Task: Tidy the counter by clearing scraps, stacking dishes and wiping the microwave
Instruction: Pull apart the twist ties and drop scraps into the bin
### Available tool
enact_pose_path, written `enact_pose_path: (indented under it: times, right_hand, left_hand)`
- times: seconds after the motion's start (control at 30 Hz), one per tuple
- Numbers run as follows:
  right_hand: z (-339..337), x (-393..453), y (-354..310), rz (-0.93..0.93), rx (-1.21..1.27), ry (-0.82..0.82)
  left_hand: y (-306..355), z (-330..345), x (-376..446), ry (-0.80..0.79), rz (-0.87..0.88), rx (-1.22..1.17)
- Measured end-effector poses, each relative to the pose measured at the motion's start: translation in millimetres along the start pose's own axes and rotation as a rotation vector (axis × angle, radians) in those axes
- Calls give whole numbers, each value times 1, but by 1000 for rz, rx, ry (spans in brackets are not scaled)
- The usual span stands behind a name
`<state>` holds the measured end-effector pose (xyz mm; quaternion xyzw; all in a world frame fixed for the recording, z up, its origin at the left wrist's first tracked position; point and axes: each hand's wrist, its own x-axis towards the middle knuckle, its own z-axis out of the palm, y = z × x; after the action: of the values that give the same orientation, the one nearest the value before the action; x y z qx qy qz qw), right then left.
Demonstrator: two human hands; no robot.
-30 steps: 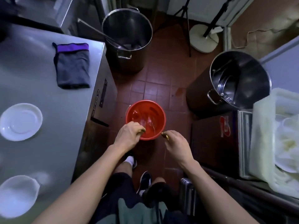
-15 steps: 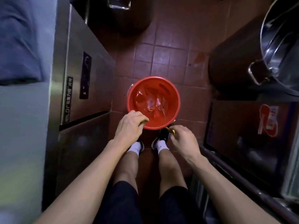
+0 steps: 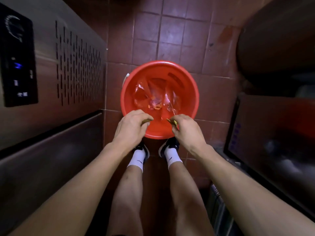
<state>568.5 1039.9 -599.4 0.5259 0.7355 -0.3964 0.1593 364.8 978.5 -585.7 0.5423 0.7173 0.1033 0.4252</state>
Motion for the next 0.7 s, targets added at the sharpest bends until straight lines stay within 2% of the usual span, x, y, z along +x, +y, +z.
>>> enact_pose_path:
  times: [0.33,0.7]
  right_hand:
    - [49,69,-10,7,55,-1]
    - [69,87,-4,6,13,-6]
  left_hand:
    - [-52,27,19,38,-52,-68]
    - [-59,45,36,55,-77,-22]
